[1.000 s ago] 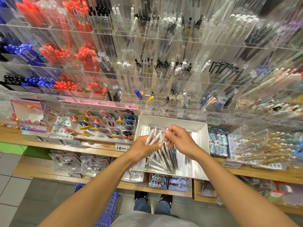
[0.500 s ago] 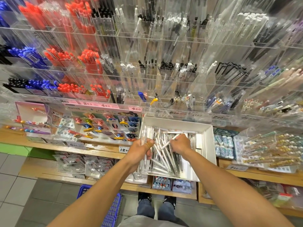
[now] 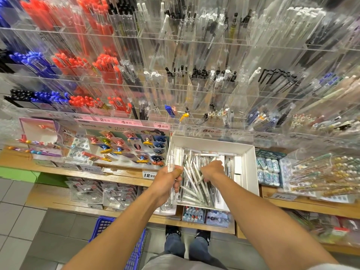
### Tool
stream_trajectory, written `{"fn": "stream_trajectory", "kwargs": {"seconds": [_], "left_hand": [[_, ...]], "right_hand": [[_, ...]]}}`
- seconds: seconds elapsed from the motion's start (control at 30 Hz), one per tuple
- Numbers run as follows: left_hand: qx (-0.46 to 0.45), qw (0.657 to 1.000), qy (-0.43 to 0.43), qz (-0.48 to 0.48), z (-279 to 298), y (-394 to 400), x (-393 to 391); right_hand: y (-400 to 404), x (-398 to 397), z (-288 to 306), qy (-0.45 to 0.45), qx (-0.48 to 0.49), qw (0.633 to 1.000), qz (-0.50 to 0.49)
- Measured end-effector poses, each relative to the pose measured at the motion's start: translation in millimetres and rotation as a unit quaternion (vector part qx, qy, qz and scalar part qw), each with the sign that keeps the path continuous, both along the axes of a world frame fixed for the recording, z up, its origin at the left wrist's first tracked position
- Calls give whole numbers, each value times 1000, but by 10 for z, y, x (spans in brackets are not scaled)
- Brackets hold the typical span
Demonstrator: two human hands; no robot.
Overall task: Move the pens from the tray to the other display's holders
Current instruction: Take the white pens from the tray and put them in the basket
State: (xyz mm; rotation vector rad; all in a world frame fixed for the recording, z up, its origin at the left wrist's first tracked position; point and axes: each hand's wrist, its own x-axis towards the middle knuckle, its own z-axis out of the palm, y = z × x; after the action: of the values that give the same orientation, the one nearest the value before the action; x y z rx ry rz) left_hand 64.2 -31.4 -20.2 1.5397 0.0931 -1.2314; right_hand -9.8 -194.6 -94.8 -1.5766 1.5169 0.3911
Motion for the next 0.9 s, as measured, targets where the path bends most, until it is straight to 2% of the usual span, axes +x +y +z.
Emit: {"fn": "stream_trajectory", "kwargs": {"seconds": [0.1,0.23,0.43,0.6,0.7,0.8,0.9], "left_hand": [[7,1000,10,6,-38,6,-5],[13,1000,7,10,-90,-11,-29],[5,1000,26,1,-79,-122,-115],[29,999,28,36,-73,-166,-119],[12,997,38,62,-77,-147,-84],[-8,995,64,77,-60,-114,-49],[-21,990,99,95,-17,-91,-39]], "right_hand": [[10,-140,136,-30,9,1000,1],[113,-358,381,-128,20,991,25],[450,-490,791,-269,132,945,133],[647,-551,848,-318,133,926,153],[550,-539,716,-294,114,938,146],[349,-514,441,-187,-1,973,139],[231,-508,190,-85,-66,979,174]]}}
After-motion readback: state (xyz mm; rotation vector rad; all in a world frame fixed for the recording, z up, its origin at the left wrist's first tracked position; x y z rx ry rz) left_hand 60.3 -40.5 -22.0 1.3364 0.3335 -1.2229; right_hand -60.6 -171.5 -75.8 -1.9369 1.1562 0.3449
